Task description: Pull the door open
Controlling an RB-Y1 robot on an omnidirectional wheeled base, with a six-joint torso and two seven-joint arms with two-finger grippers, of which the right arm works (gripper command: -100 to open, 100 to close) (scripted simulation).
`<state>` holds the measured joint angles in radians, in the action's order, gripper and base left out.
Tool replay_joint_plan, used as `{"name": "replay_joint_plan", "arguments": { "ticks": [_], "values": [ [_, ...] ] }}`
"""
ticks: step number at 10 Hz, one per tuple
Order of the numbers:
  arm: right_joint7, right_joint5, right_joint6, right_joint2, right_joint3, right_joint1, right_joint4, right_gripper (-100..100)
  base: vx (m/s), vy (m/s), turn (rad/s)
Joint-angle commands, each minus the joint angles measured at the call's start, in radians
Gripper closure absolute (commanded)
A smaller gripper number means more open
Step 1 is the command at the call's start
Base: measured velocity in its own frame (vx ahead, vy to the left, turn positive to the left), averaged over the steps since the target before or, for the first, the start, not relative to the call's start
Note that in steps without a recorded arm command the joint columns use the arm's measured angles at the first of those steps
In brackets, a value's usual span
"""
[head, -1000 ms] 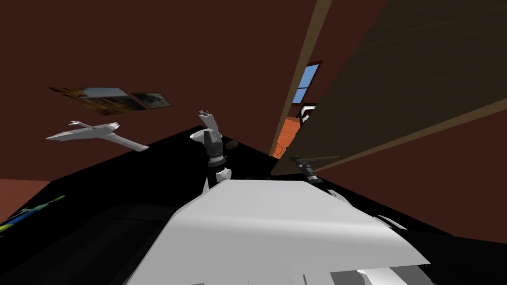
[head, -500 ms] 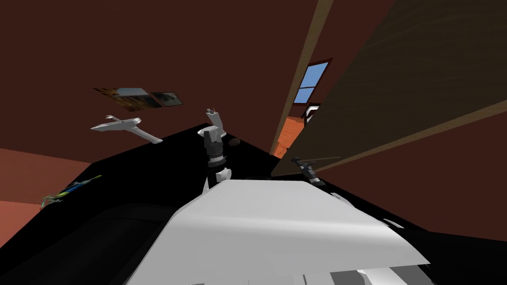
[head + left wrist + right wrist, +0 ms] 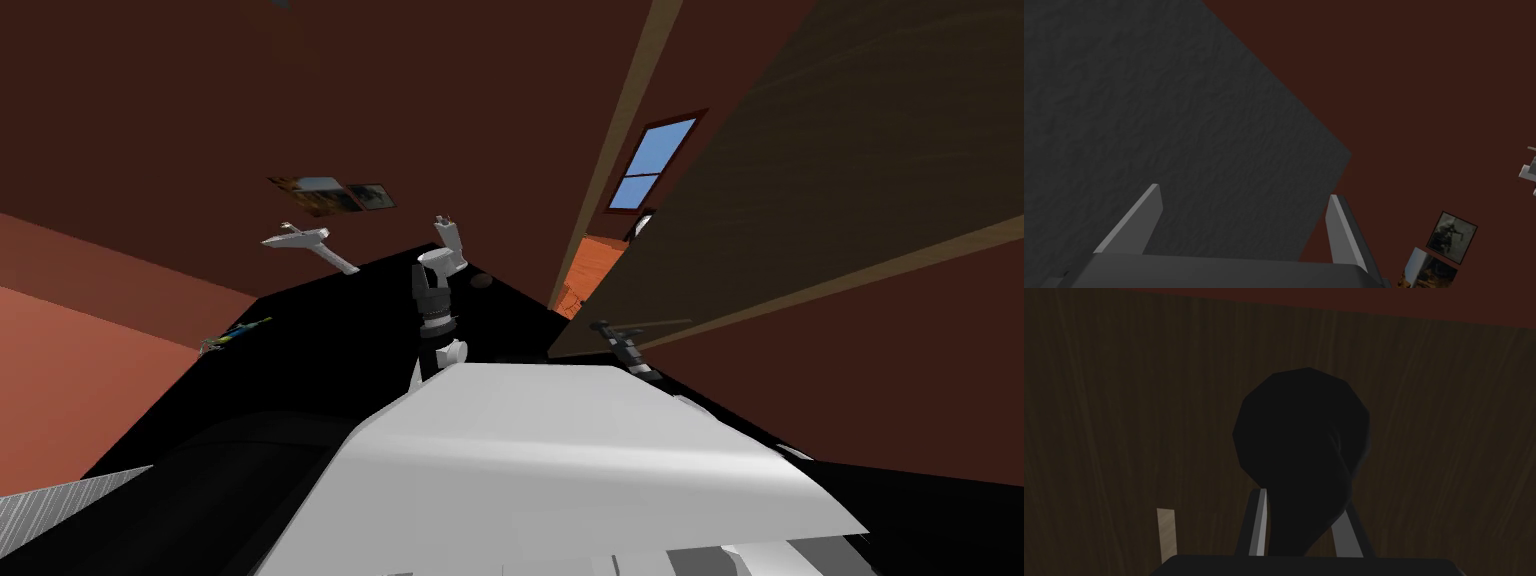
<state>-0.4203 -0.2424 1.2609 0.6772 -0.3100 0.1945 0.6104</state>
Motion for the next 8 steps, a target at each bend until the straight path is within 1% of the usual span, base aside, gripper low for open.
{"name": "replay_joint_plan", "arguments": {
  "ticks": [1, 4, 5, 6, 8],
  "values": [
    [0.001, -0.008, 0.007, 0.012, 0.004, 0.007, -0.004, 100, -0.196, -0.047, 0.157],
    [-0.002, -0.013, 0.029, 0.017, 0.001, 0.012, -0.018, 100, -0.199, -0.070, 0.139],
    [-0.005, -0.006, 0.029, 0.007, -0.006, 0.000, -0.027, 100, -0.091, -0.021, 0.033],
    [-0.008, -0.009, 0.043, 0.008, -0.012, -0.001, -0.042, 100, -0.121, -0.036, 0.184],
    [-0.010, -0.011, 0.054, 0.010, -0.015, -0.001, -0.052, 100, -0.177, -0.096, 0.149]
  ]
}}
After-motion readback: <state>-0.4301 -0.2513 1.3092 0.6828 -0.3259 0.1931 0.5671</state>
